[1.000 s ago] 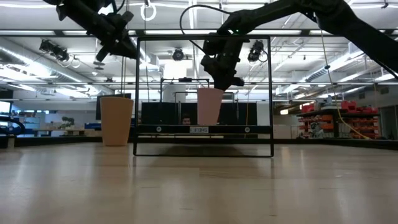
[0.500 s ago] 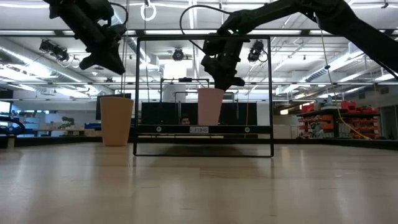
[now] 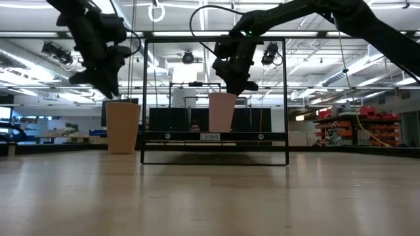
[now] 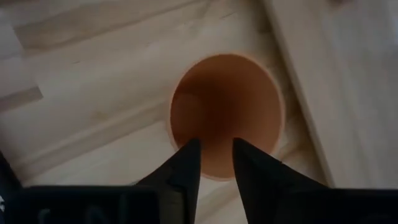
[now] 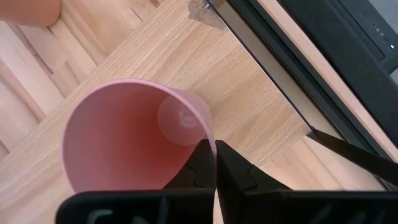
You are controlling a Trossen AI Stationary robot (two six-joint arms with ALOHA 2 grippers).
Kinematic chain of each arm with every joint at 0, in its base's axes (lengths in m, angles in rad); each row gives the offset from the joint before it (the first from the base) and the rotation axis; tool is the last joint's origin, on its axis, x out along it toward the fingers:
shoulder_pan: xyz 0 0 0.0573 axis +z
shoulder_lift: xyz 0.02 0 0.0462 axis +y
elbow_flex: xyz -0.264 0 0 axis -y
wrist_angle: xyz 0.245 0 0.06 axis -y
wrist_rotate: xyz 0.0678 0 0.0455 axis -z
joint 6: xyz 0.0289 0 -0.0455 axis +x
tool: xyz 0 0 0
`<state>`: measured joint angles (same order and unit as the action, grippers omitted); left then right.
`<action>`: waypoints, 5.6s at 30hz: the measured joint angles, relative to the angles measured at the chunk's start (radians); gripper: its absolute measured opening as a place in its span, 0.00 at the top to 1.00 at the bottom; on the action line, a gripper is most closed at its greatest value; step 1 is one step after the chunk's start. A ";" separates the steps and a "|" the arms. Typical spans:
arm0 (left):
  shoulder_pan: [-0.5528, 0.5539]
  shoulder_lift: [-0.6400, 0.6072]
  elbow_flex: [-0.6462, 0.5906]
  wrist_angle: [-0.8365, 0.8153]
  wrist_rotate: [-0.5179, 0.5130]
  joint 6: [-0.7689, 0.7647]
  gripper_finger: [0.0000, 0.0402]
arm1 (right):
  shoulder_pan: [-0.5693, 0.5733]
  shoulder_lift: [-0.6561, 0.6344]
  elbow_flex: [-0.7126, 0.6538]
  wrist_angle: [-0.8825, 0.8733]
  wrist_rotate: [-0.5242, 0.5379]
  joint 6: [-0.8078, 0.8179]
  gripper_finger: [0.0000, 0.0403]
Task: Stack small to large cups/mugs on shelf
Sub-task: Put the pink cup on the shelf, then put the orange cup on the shelf
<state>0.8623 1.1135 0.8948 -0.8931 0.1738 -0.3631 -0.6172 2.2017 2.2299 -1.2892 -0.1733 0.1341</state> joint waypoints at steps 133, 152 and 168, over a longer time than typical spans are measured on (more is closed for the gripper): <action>-0.319 0.277 0.718 -0.146 -0.134 -0.010 0.97 | 0.273 -0.970 -1.056 0.291 0.315 0.342 0.82; -0.477 0.731 1.123 -0.363 -0.137 0.087 0.97 | 0.274 -0.969 -1.317 0.641 0.217 0.372 0.82; -0.519 0.896 1.122 -0.301 -0.136 0.087 0.97 | 0.274 -0.969 -1.323 0.684 0.217 0.361 0.82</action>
<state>0.3429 2.0096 2.0171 -1.1946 0.0374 -0.2760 -0.3435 1.2327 0.9066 -0.6052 0.0433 0.4953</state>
